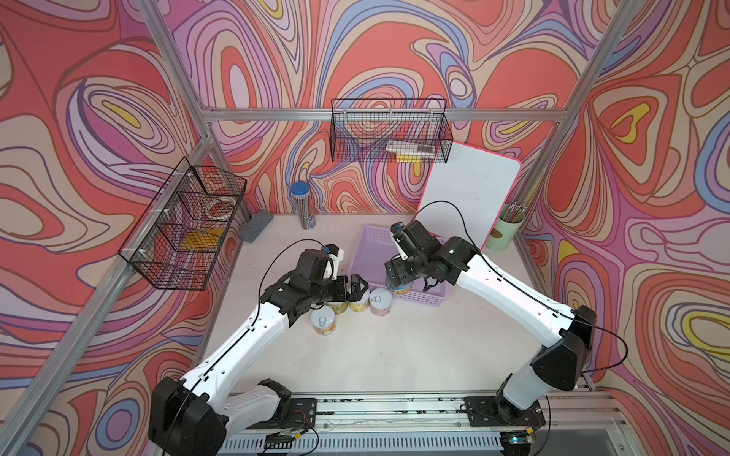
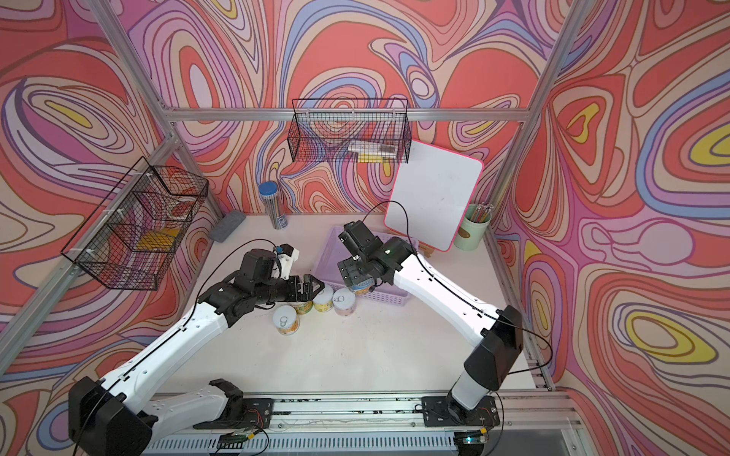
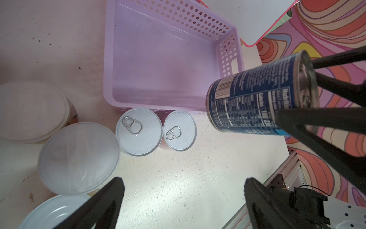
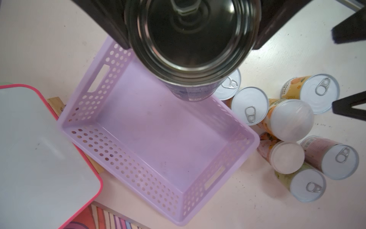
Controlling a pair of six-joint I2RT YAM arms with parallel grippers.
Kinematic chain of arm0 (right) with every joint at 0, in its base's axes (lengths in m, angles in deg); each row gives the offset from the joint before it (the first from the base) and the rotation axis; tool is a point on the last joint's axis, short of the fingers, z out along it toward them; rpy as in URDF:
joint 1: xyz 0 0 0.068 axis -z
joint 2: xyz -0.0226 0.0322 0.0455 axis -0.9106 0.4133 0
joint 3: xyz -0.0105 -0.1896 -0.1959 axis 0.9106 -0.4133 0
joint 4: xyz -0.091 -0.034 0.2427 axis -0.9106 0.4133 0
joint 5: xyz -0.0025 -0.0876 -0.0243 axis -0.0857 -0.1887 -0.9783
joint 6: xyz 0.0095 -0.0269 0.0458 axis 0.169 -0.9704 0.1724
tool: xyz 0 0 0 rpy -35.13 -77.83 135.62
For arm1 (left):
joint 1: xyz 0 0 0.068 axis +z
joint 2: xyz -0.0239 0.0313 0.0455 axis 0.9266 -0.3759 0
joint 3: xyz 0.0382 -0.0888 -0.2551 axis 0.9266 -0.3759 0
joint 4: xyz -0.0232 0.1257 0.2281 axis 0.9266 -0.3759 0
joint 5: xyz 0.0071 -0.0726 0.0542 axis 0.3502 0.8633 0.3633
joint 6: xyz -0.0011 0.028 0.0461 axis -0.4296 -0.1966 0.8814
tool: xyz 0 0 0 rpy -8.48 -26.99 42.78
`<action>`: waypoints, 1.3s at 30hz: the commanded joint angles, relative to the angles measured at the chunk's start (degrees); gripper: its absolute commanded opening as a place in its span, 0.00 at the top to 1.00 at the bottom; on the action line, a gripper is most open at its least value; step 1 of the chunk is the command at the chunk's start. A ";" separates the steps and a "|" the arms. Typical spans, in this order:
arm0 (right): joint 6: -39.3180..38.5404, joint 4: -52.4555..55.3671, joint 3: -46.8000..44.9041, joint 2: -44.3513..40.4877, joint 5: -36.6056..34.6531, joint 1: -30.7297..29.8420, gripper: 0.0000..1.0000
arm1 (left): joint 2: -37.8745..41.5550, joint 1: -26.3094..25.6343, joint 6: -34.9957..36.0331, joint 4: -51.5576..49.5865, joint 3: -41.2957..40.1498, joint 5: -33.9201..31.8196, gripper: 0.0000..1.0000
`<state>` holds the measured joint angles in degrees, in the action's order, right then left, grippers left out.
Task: Put the canned food in the basket
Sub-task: Place the canned food in the basket.
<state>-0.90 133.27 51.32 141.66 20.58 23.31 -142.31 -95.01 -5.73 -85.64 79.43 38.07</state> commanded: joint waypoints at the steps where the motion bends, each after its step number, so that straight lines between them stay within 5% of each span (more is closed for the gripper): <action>1: -0.66 -5.15 5.05 -0.62 -0.08 2.83 0.58 | -2.32 -1.93 2.02 2.49 2.97 -2.13 0.01; 19: -0.10 -4.01 19.30 16.11 5.48 15.43 0.58 | -19.82 -9.42 7.17 3.68 15.15 -7.18 0.01; 39: 0.04 -4.20 22.15 24.60 5.02 21.46 0.58 | -30.68 -13.75 7.55 2.98 23.51 -10.03 0.01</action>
<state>-0.72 133.38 69.74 166.57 27.31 44.53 -172.08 -108.45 1.33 -83.06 101.31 28.76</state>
